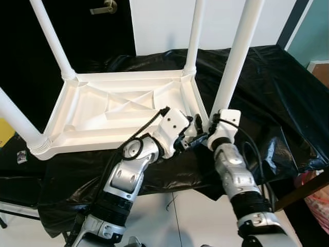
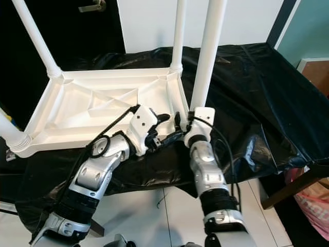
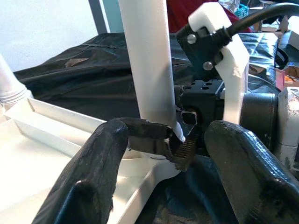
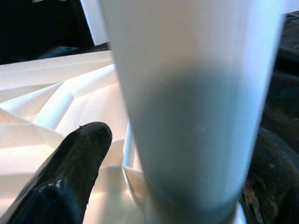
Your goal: Building children table
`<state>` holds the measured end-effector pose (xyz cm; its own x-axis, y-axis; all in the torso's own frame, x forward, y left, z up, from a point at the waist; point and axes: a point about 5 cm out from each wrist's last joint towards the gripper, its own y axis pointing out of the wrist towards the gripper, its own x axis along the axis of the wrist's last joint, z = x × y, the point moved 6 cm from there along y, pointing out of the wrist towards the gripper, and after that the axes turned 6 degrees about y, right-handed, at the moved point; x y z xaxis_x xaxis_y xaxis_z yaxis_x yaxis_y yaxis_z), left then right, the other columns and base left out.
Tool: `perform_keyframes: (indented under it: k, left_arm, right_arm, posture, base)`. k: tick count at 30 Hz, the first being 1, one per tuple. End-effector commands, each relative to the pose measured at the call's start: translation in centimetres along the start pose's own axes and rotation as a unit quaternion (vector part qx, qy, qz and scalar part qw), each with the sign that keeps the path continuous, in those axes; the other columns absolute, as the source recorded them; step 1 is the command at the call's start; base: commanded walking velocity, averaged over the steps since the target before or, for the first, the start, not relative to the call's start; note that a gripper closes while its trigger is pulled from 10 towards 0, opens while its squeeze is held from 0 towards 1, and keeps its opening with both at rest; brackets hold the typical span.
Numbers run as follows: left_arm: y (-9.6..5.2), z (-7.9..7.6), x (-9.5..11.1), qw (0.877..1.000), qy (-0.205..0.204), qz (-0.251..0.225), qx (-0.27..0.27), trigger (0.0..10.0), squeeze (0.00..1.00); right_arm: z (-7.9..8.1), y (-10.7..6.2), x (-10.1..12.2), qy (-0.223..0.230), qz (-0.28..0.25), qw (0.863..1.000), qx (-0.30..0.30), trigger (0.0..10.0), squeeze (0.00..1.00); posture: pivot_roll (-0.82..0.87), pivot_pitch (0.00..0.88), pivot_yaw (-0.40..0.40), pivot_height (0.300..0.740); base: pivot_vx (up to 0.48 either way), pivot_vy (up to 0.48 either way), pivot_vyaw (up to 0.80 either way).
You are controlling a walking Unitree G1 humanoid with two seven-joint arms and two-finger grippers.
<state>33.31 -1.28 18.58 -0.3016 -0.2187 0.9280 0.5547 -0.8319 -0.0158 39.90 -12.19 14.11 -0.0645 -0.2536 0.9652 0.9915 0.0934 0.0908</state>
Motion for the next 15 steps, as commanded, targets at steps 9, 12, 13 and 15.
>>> perform_keyframes:
  k: [9,12,13,15]
  left_arm:
    - [0.1,0.6,-0.3,1.000,0.003,0.008,0.027,10.0,0.00]
    - [0.2,0.7,-0.2,1.000,0.004,0.008,0.026,10.0,0.00]
    - [0.2,0.7,-0.2,1.000,0.004,0.008,0.026,10.0,0.00]
    - [0.2,0.7,-0.2,1.000,0.004,0.007,0.025,10.0,0.00]
  right_arm:
    - [-0.8,0.0,0.8,-0.051,0.020,0.988,0.145,10.0,0.00]
    - [0.0,0.4,1.3,-0.082,0.027,0.976,0.202,10.0,0.00]
    - [0.0,0.4,1.3,-0.082,0.027,0.976,0.202,10.0,0.00]
    - [0.2,0.5,1.4,-0.082,0.029,0.974,0.210,10.0,0.00]
  posture:
    - [-0.03,0.045,0.003,0.740]
    - [-0.04,0.047,0.008,0.740]
    - [-0.04,0.047,0.008,0.740]
    - [-0.04,0.047,0.008,0.740]
  base:
    - [0.000,0.000,0.00]
    - [0.000,0.000,0.00]
    - [0.000,0.000,0.00]
    - [0.000,0.000,0.00]
